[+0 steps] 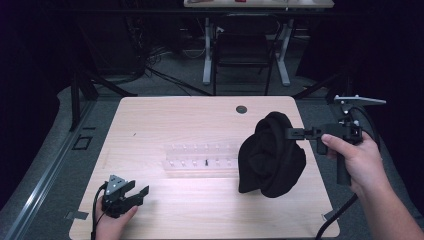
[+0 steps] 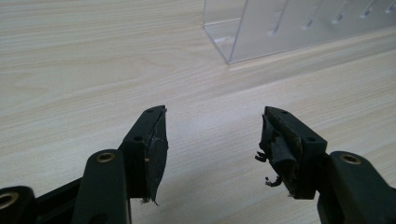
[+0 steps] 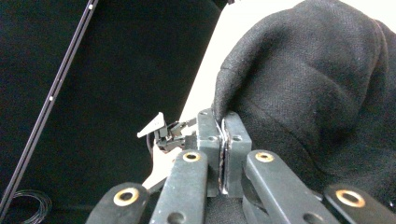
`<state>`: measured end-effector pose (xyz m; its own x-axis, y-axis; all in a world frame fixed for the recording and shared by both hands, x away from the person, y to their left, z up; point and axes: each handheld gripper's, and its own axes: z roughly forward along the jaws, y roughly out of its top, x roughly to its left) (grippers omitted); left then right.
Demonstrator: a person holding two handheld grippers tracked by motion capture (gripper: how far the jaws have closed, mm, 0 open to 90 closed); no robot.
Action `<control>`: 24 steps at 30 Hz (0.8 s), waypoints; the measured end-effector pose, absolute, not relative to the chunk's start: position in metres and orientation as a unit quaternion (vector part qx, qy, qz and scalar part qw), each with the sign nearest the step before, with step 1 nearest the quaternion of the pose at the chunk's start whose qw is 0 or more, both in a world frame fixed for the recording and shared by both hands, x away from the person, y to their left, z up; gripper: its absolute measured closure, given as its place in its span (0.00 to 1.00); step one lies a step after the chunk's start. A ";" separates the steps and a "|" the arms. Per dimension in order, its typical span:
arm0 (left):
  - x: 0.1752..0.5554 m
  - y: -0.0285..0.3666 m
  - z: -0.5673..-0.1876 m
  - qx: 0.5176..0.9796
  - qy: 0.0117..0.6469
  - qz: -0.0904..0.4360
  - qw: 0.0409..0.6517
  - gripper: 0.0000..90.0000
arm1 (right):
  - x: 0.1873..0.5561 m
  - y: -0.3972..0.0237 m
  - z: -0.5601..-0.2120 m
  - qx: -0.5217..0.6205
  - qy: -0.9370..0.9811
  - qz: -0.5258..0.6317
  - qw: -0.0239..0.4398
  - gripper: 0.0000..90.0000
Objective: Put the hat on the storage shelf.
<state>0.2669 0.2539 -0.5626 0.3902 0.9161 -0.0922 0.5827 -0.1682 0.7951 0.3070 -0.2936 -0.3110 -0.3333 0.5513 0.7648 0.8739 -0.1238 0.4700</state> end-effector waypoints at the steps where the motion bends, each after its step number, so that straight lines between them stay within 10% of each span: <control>1: 0.267 0.254 -0.563 0.734 0.511 0.211 0.395 0.45 | 0.307 -0.292 -0.310 -0.556 -0.640 -0.505 0.160 0.98; 24: 0.267 0.254 -0.562 0.736 0.509 0.210 0.393 0.45 | 0.331 -0.259 -0.294 -0.543 -0.645 -0.515 0.152 0.98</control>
